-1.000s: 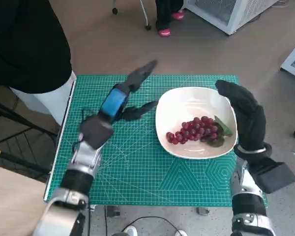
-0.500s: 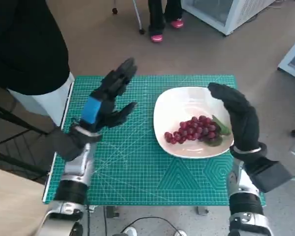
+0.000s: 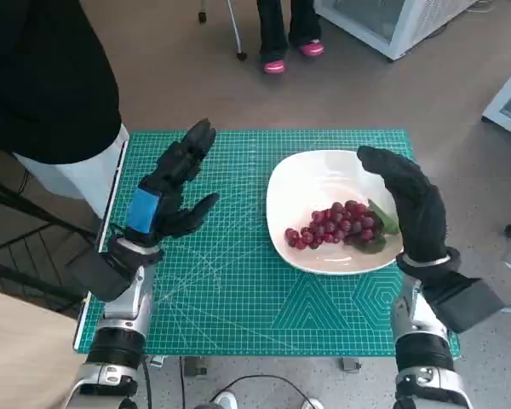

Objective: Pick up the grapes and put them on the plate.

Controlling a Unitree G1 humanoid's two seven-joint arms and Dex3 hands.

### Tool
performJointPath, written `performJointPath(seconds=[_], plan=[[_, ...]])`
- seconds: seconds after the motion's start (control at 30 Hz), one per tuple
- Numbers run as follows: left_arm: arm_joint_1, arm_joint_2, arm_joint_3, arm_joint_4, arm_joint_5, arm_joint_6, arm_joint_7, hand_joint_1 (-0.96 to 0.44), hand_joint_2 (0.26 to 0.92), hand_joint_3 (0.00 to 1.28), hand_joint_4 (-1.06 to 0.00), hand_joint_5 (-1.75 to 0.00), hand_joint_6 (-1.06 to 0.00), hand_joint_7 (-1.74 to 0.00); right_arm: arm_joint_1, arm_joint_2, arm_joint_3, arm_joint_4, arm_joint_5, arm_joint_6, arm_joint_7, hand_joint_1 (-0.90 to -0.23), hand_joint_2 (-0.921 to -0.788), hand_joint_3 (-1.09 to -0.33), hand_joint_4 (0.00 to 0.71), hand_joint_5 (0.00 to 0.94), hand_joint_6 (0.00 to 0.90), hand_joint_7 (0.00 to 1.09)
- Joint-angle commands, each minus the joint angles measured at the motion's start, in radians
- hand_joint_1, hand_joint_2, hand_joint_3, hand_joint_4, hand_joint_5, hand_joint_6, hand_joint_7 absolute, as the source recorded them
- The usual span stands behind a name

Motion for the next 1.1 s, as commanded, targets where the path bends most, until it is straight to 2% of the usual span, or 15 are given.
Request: performJointPath(seconds=[0.03,0.23,0.87,1.1], plan=[[0.014,-0.004,0.003,0.017,0.022,-0.033,0.018,-0.43,0.921,0.35,-0.23,0.00,-0.30,-0.01,0.002,0.000,-0.006,0.019,0.000,-0.001,0.005,-0.521,-0.921,-0.534,0.239,0.004,0.244,0.01],[0.026,-0.009,0.003,0.033,0.019,-0.042,0.017,-0.44,0.921,0.35,-0.23,0.00,-0.31,-0.01,-0.002,-0.002,-0.008,0.028,-0.008,-0.006,0.000,-0.530,-0.921,-0.532,0.240,0.004,0.245,0.01],[0.052,-0.015,0.004,0.007,0.004,-0.043,0.002,-0.44,0.921,0.35,-0.24,-0.01,-0.32,-0.01,-0.006,-0.001,-0.015,0.029,-0.010,0.000,-0.002,-0.523,-0.921,-0.533,0.242,0.002,0.247,0.01],[0.060,-0.017,0.007,-0.005,-0.001,-0.037,0.003,-0.35,0.921,0.33,-0.25,-0.01,-0.33,-0.02,-0.007,0.002,-0.016,0.029,-0.008,0.002,-0.001,-0.521,-0.921,-0.532,0.242,0.002,0.248,0.01]])
